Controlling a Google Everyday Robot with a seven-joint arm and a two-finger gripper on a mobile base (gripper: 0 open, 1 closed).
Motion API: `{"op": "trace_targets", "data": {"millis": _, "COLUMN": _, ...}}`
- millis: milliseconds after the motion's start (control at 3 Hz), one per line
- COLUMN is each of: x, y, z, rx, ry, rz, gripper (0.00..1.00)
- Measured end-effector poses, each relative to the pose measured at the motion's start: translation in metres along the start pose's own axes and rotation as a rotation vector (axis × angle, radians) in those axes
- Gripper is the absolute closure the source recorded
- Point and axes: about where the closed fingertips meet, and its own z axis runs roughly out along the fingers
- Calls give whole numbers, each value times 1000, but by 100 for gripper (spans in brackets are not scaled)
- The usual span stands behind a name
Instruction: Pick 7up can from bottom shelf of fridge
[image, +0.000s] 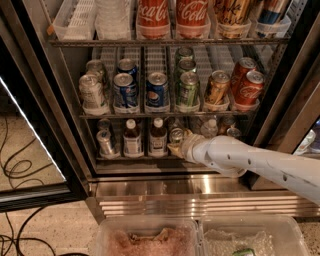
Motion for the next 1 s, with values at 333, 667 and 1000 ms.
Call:
{"op": "trace_targets", "data": {"millis": 333, "x": -3, "y": -1, "z": -2, "rx": 0, "ry": 0, "rz": 0, "gripper": 100}}
{"op": "trace_targets", "data": {"millis": 667, "x": -2, "y": -4, "z": -9, "rx": 28, "ry": -38, "rz": 29, "gripper": 100}}
{"op": "trace_targets", "data": {"millis": 1000, "x": 18, "y": -23, "z": -19, "rx": 123, "ry": -106, "rz": 75, "gripper": 100}}
